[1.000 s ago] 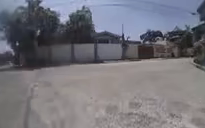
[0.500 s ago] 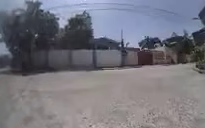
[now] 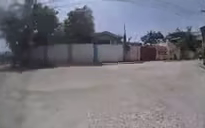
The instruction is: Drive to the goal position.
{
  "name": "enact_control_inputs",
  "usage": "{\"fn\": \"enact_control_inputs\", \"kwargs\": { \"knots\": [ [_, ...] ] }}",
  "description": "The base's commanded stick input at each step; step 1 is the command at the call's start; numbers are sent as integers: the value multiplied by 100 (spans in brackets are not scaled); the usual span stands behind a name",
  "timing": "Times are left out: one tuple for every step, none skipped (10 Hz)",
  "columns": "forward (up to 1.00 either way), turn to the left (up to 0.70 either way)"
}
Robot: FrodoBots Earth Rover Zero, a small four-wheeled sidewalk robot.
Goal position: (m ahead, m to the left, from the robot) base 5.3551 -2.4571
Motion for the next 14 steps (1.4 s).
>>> {"fn": "enact_control_inputs", "kwargs": {
  "knots": [
    [85,-34],
    [85,-34],
    [85,-34],
    [85,-34],
    [85,-34],
    [85,-34],
    [85,-34],
    [85,-34],
    [85,-34],
    [85,-34],
    [85,-34],
    [85,-34],
    [85,-4],
    [85,0]
  ]
}}
